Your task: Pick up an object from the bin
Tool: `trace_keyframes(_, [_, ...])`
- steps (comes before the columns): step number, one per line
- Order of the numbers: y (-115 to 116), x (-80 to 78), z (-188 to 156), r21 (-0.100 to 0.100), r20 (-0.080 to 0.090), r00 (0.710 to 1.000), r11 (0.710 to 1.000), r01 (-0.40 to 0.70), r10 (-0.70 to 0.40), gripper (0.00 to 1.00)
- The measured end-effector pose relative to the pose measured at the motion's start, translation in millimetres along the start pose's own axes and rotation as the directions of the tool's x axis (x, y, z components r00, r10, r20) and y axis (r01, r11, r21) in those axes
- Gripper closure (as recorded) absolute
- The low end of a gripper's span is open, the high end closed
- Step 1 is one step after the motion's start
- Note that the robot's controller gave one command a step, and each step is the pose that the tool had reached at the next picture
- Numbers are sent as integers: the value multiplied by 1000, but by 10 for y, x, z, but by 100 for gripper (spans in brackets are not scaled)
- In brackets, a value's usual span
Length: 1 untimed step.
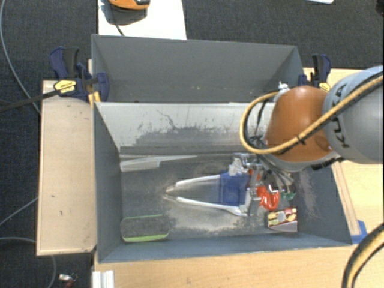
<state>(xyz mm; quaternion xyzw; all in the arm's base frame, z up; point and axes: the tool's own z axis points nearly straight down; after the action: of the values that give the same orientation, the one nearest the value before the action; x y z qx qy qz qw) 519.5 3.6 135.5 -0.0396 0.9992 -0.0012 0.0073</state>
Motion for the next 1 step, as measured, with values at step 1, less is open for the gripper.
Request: trace_keyframes(1, [446, 185, 338, -2, -11, 984, 984, -180, 180, 0])
